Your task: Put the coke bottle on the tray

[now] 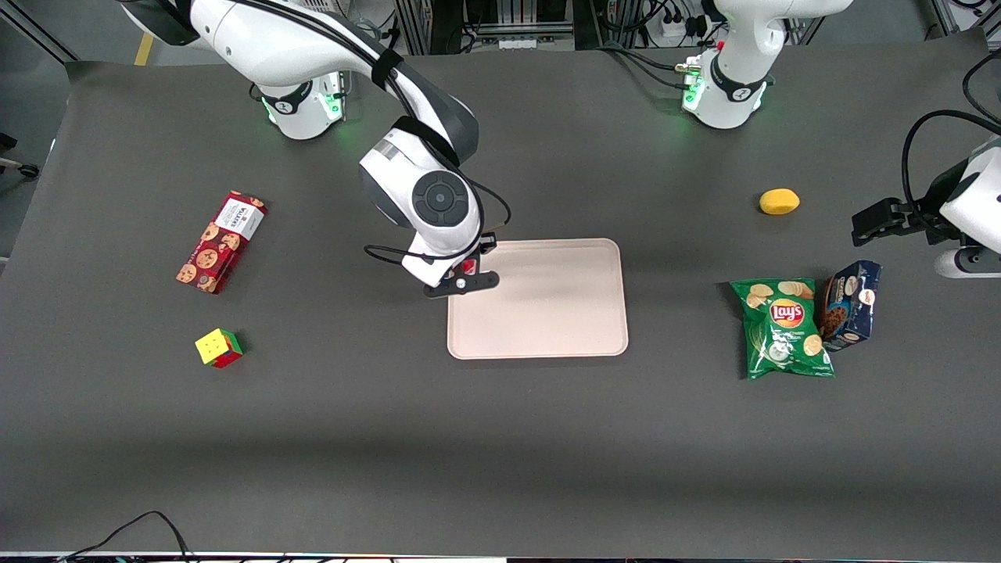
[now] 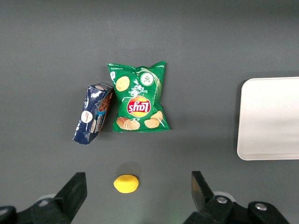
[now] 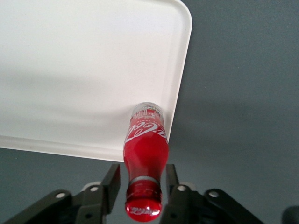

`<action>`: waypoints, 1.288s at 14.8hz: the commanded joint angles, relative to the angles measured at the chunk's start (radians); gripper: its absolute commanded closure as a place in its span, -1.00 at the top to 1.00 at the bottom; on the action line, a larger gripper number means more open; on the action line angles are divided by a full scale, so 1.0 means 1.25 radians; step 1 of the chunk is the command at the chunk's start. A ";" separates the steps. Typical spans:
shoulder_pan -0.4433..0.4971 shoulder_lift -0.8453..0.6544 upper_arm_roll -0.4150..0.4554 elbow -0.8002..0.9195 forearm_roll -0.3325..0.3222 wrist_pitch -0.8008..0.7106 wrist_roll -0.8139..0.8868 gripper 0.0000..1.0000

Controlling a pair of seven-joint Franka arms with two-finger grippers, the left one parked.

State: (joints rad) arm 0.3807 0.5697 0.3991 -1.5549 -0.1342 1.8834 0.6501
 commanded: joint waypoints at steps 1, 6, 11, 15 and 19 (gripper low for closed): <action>0.000 0.007 0.002 0.013 -0.002 0.001 -0.003 1.00; -0.001 0.003 0.001 0.017 -0.002 -0.003 0.001 1.00; -0.012 -0.115 -0.041 0.077 0.002 -0.131 -0.017 1.00; -0.041 -0.287 -0.130 0.090 0.043 -0.233 -0.196 1.00; -0.064 -0.378 -0.275 0.083 0.136 -0.304 -0.337 1.00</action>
State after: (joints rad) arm 0.3267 0.1612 0.1471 -1.4131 -0.0215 1.5322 0.3406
